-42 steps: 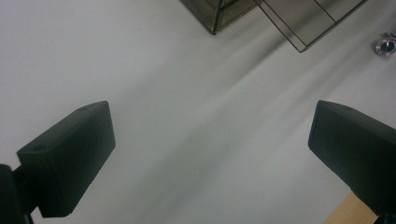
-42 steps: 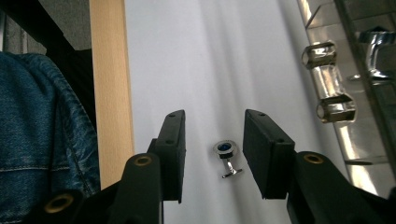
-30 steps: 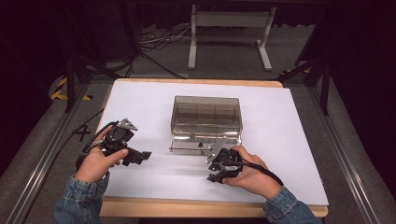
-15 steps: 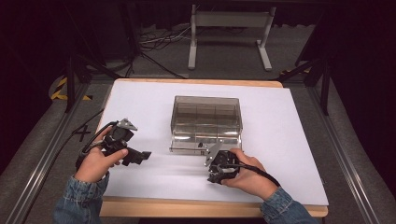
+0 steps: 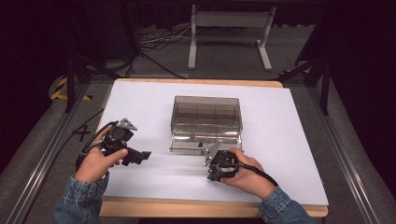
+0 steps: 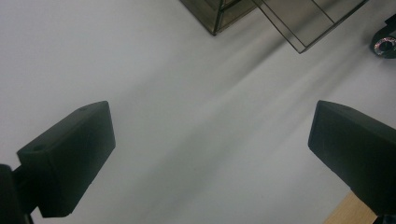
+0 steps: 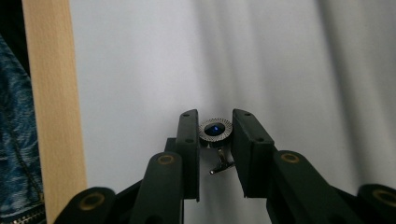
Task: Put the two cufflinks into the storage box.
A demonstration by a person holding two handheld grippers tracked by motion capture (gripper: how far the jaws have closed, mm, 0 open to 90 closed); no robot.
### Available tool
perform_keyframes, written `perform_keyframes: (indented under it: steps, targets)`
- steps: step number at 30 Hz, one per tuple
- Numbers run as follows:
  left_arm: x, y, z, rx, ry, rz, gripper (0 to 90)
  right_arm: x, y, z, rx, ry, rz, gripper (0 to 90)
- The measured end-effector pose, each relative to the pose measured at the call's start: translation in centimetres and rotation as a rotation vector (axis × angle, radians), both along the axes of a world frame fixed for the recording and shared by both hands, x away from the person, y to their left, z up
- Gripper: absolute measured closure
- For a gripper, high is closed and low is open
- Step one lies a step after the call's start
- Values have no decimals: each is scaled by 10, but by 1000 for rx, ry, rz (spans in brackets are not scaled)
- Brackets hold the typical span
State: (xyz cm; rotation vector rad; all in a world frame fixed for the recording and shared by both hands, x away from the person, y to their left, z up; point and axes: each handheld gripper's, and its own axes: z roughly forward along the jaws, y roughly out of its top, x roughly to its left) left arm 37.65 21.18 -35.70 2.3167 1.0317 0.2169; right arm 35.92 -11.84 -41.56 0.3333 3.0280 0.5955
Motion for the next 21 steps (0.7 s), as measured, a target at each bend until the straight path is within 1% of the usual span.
perform_keyframes:
  steps: [10, 16, 21]
  targets:
    - [0, 0, 0, 0, 0, 1, 16, -3, -1, 12, 21, 15, -12, 735]
    - [0, 0, 0, 0, 0, 0, 15, -4, -3, 22, 35, 21, -14, 735]
    - [0, 0, 0, 0, 0, 0, 15, -4, -3, 31, 48, 38, -24, 735]
